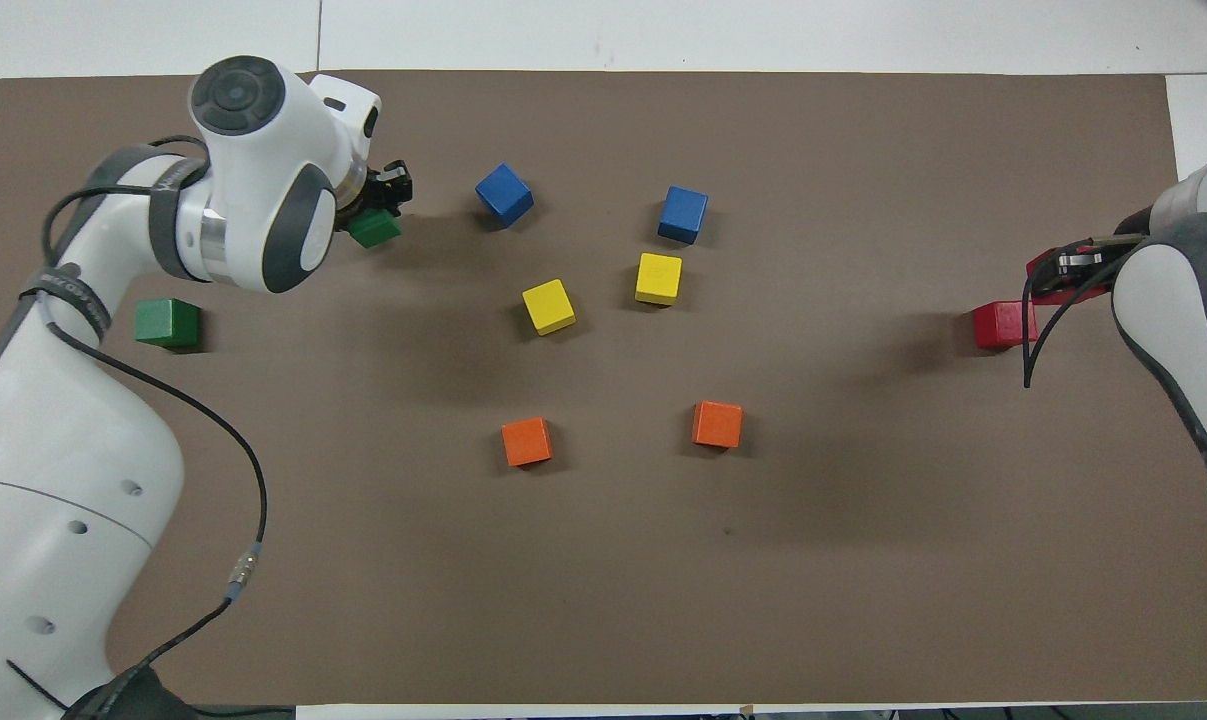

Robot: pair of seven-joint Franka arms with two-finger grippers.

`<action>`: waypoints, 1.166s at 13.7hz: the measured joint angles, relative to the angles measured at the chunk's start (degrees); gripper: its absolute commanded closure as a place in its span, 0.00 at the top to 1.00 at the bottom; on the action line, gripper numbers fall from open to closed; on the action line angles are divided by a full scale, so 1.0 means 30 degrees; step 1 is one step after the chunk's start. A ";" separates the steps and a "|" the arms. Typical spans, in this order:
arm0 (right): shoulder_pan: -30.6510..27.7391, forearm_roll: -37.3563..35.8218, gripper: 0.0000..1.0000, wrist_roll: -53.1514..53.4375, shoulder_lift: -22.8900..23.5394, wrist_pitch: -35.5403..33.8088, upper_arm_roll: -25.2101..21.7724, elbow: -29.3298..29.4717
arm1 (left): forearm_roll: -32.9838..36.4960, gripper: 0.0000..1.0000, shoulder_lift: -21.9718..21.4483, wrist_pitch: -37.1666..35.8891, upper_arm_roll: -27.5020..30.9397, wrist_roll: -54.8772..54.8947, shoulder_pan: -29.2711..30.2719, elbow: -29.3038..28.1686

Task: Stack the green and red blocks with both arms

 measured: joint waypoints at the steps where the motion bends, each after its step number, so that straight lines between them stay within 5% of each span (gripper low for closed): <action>1: -0.0061 0.0000 0.17 -0.0100 -0.0088 0.0884 -0.0004 -0.0625 | -0.0336 0.00 -0.0613 -0.0779 0.0013 0.1260 0.0586 0.0014; 5: -0.0076 0.0000 0.17 -0.0125 -0.0345 0.2873 0.0005 -0.2462 | -0.0928 0.00 -0.3000 -0.4138 0.0093 0.8209 0.3507 -0.0253; 8: -0.0076 0.0000 0.17 -0.0125 -0.0460 0.3549 0.0008 -0.3114 | -0.0990 0.00 -0.3827 -0.4355 0.0153 1.2936 0.5570 -0.1444; 16: -0.0076 0.0000 0.18 -0.0125 -0.0713 0.4959 0.0009 -0.4686 | -0.1048 0.00 -0.4849 -0.0118 0.0120 1.6230 0.7004 -0.5902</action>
